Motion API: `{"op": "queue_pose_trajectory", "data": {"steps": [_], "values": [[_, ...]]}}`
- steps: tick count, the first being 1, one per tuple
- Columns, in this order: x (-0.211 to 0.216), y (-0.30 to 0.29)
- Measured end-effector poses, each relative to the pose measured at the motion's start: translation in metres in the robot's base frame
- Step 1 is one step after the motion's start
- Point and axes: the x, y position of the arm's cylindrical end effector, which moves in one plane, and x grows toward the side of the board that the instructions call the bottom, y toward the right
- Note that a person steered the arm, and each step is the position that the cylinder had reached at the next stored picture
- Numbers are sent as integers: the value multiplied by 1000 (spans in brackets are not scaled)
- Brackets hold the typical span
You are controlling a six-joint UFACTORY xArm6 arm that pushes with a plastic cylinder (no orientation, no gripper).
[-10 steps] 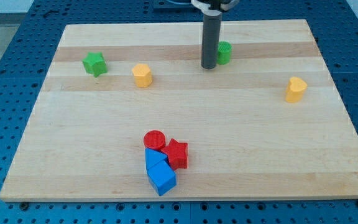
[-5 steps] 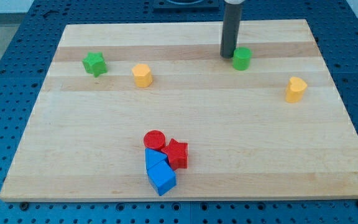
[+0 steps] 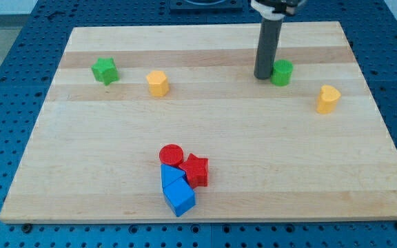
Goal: Move the green circle closer to the yellow heart
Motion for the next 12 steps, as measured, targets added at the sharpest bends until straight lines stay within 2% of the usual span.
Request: {"op": "queue_pose_trajectory", "data": {"steps": [2,4,7,10,11,12], "values": [[2,29],[-42,41],[-32,87],[-3,121],[-6,125],[-33,119]]}}
